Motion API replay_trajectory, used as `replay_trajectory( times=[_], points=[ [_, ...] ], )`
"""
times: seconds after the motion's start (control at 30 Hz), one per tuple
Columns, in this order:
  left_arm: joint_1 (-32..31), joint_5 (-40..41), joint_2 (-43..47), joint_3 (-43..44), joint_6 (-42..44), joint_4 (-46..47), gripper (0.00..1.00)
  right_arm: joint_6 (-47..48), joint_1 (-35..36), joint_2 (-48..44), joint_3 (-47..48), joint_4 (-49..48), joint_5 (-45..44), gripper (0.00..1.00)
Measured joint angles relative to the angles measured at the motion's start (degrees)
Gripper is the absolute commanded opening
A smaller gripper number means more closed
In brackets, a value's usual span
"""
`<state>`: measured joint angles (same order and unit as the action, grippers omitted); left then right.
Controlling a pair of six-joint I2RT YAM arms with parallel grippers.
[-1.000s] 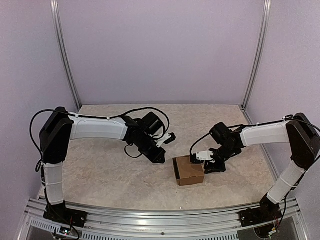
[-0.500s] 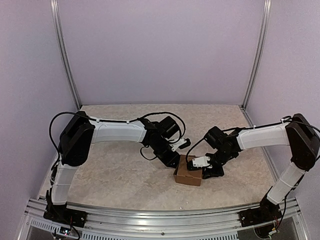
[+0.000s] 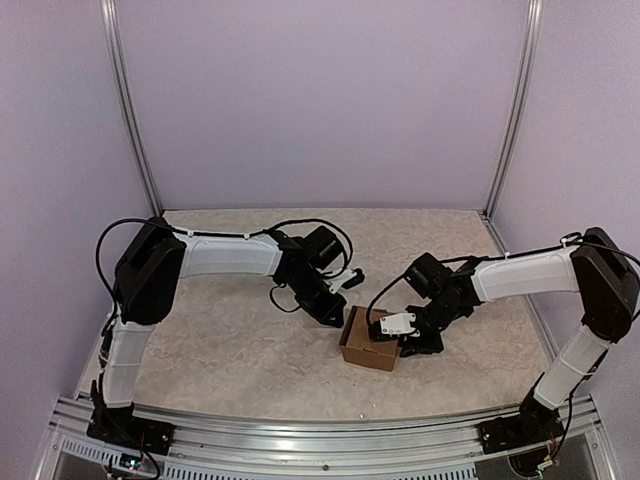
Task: Fold the paper box
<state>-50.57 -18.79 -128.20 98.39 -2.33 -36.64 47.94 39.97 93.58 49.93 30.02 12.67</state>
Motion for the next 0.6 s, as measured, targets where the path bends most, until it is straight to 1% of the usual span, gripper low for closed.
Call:
replay_trajectory(
  times=[0.13,0.3,0.5,0.6],
  points=[
    [1.88,0.24,-0.09,1.75,0.70,-0.85,0.07,-0.02,0.04,0.02,0.04,-0.76,-0.04,0.24],
    [2.08,-0.33,-2.40,9.31,1.27,-1.31,0.07,-0.04,0.04,0.35,0.59,-0.98,-0.07,0.24],
    [-0.07,-2.14,-6.86,16.57,1.40,-2.38,0.07,-0.46,0.04,1.44,2.40,-1.09,0.00,0.24],
    [-2.19,-1.64,-8.31,18.03,1.31,-2.91,0.08,-0.61,0.07,1.92,3.06,-1.20,-0.02,0.24]
  ],
)
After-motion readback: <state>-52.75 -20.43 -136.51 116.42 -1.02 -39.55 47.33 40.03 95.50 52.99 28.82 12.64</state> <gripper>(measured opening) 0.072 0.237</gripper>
